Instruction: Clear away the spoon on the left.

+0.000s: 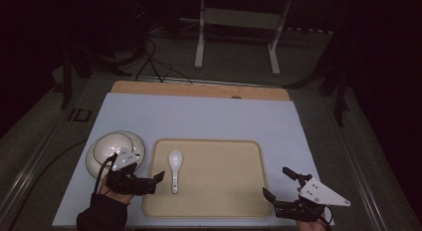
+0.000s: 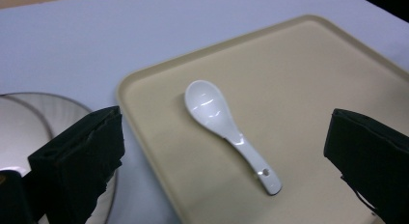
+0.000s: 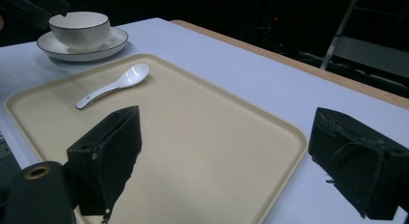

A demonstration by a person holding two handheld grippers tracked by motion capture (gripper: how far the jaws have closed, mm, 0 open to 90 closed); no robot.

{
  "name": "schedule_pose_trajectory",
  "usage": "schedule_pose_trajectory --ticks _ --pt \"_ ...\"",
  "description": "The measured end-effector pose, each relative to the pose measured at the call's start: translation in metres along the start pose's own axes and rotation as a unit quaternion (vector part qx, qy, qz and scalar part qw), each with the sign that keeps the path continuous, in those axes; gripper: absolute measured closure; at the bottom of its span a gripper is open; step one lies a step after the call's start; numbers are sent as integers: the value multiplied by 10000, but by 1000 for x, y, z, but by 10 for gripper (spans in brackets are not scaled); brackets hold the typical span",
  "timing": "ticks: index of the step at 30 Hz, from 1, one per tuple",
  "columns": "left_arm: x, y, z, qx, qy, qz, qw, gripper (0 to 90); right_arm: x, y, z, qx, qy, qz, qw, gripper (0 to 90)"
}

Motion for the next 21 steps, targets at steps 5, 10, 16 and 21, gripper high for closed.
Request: schedule_pose_trajectory --ticks 5,10,16,21 --pt "5 11 -6 -183 -34 -142 9997 12 0 0 1 26 23 0 10000 116" --pt "12 19 -12 -313 -11 -193 9993 12 0 0 1 28 24 0 10000 115" --pt "23 28 -16 -428 -36 -319 9986 12 0 0 1 23 19 -3 10000 115" --pt "32 31 -15 -441 -9 -439 9981 12 0 0 1 29 30 14 10000 115"
Point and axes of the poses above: each handheld gripper's, and its own axes: z roughly forward along the jaws, x roughly out of its underside, y roughly to its left, the point moved 4 cm from there along z, roughly forward along the jaws, and after that the axes turned 5 degrees about -x, right-handed, at the moved point
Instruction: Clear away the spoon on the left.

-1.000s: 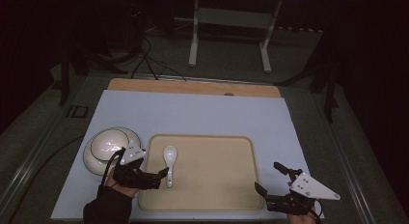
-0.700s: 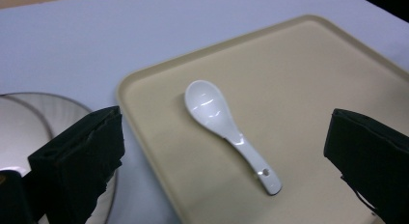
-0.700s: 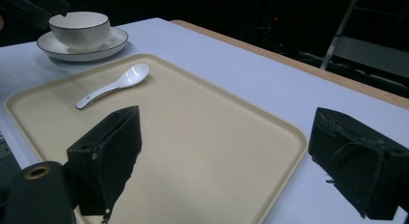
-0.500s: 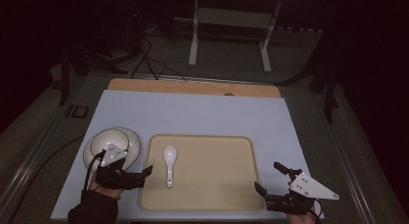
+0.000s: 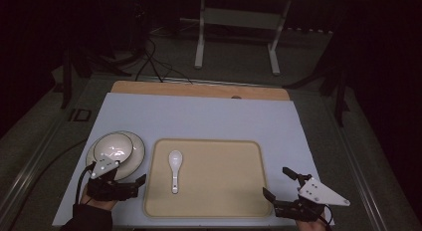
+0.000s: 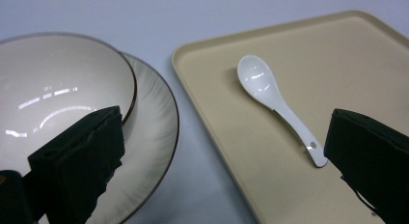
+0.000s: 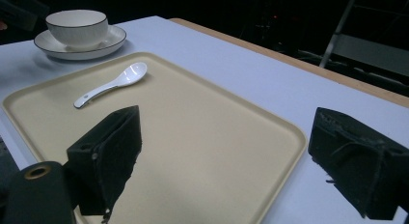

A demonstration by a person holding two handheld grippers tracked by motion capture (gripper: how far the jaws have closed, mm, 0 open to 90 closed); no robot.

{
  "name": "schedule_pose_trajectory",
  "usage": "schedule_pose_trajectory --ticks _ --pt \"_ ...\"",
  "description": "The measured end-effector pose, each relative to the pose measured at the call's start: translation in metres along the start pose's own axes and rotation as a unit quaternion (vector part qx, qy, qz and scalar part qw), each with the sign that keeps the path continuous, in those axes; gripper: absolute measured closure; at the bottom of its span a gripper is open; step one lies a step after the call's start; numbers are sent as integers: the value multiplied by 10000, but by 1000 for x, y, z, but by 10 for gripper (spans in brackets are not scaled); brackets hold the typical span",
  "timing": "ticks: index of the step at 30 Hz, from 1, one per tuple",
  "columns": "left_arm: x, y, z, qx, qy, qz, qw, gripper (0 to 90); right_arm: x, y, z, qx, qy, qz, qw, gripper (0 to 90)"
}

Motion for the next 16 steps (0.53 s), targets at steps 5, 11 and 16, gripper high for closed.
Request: schedule_pose_trajectory --ticks 5,11,16 --pt "9 2 5 38 61 -86 9999 13 1 -2 -1 26 10 35 10000 115" --pt "10 3 6 78 7 -211 9997 13 1 -2 -2 3 -7 40 10000 116" --pt "12 4 7 78 56 -196 9998 13 1 -2 -2 -10 8 23 10000 116"
Point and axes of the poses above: each handheld gripper's, and its own axes: z roughly forward along the jaws, x roughly out of its underside, y roughly to its left, the point moved 4 cm from there along z, roughly forward along the jaws, and after that the axes turned 5 degrees about -x, right-handed, at the moved point
